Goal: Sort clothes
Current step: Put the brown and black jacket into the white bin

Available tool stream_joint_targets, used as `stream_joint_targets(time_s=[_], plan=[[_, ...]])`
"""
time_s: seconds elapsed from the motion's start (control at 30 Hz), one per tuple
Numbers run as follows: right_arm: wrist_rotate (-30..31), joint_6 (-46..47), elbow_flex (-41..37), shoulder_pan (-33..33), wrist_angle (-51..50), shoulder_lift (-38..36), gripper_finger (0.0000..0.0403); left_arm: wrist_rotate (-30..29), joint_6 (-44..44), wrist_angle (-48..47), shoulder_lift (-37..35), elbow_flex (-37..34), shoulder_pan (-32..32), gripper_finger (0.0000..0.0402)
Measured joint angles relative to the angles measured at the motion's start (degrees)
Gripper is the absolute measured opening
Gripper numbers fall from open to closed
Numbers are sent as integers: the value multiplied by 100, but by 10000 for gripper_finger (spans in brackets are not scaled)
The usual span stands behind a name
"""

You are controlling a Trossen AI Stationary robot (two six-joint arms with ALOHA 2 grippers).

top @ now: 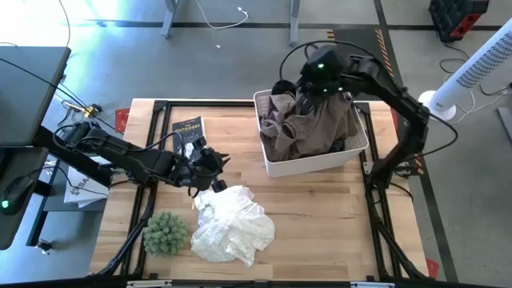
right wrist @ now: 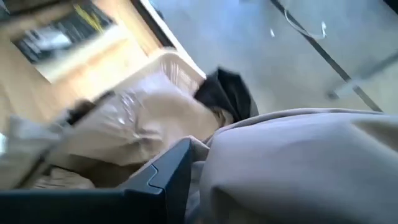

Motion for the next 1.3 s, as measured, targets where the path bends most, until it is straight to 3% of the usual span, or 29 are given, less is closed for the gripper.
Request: stream_joint_targets(time_s=[0.23,0.4,0.5,0.77,0.93,1.0,1.1,1.13,1.2,1.27,1.3], plan=[[-454,253,-358,-340,667,-200,158,-14,-5,3,-2,0,0,50],[-1825,371,-376,-594,960,-25,160,-32,-2,53,-2,0,0,50],[-2239,391,-382,-680,856,51,175,-31,-3,45,-2,0,0,50],[-2284,878,-62,-769,-128,29,258,-31,0,39,-2,0,0,50],[-2437,1424,524,-732,-1027,24,270,-31,-2,42,-2,0,4,50],[-3199,1006,742,-701,-1280,20,270,-30,-4,43,-2,0,9,50],[-4830,340,930,-583,-1357,13,270,-31,-4,42,-2,0,9,50],[-5089,306,944,-531,-1257,13,270,-30,-5,42,-2,0,9,50],[-4623,560,949,-452,-890,13,270,-30,-49,42,-2,0,9,50],[-3216,889,947,-349,-698,17,270,-30,-94,44,-2,0,9,50],[-2956,799,927,-260,-644,22,270,-30,-97,42,-2,0,9,50]])
